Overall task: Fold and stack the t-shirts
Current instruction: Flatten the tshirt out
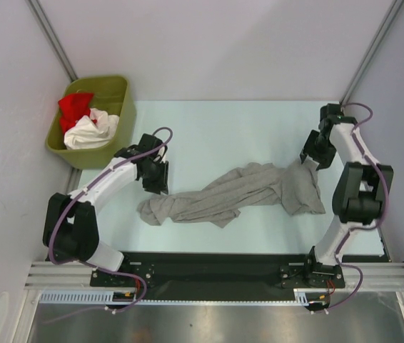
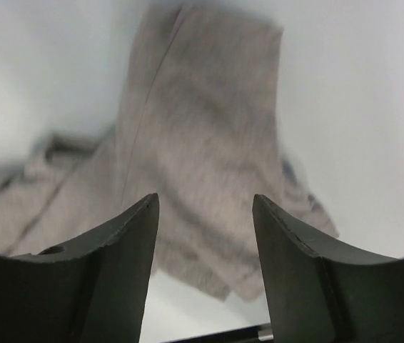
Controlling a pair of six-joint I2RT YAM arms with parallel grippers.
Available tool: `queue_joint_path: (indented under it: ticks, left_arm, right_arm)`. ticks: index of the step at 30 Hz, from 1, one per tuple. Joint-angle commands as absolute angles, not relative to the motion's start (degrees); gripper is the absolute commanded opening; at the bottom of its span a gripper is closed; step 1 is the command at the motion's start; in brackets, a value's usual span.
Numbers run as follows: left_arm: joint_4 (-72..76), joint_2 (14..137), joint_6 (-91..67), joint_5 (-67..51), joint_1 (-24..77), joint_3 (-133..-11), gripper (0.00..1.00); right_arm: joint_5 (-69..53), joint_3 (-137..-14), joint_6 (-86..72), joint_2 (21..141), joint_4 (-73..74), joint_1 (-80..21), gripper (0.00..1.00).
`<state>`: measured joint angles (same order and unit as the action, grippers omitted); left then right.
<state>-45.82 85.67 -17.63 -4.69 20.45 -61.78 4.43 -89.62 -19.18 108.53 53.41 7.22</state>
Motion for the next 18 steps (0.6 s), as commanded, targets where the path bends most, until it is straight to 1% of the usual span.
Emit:
queue_joint_path:
  ticks: [1, 2, 5, 7, 9, 11, 12, 18]
  left_arm:
    - [-43.16, 83.32, -15.56, -4.92, 20.57, -59.95, 0.36]
    - [-43.24, 83.32, -15.03, -4.31, 20.57, -59.68, 0.35]
    - [-45.35, 83.06, -15.64, -1.41, 20.3, -58.63, 0.34]
    - [-46.58, 80.17, -17.22, -0.09, 19.95, -56.53, 0.31]
    - [-46.85, 77.62, -19.77, -0.09, 18.82, -54.59, 0.32]
    - [-46.23, 74.19, -22.13, -0.87, 18.02, -51.69, 0.48]
    - [-45.27, 73.74, -22.93, -1.4, 17.06, -49.85, 0.58]
    - [-42.02, 77.07, -23.81, -1.23, 14.86, -48.78, 0.63]
  right_arm:
    - [0.63, -82.2, -17.49, 96.44, 52.21, 5.01, 0.61]
    - [-0.34, -79.83, -17.84, 92.76, 51.69, 4.75, 0.61]
    - [-4.39, -73.23, -19.15, 86.77, 51.24, 4.39, 0.61]
    - [-5.88, -69.62, -19.77, 84.91, 51.33, 4.39, 0.61]
    - [-6.76, -67.08, -20.3, 82.45, 51.33, 4.39, 0.61]
    - [-7.38, -66.19, -20.39, 81.04, 51.24, 4.39, 0.61]
    - [-8.17, -65.92, -20.3, 80.69, 51.33, 4.39, 0.61]
    - [-10.1, -66.44, -19.51, 80.95, 51.5, 4.39, 0.61]
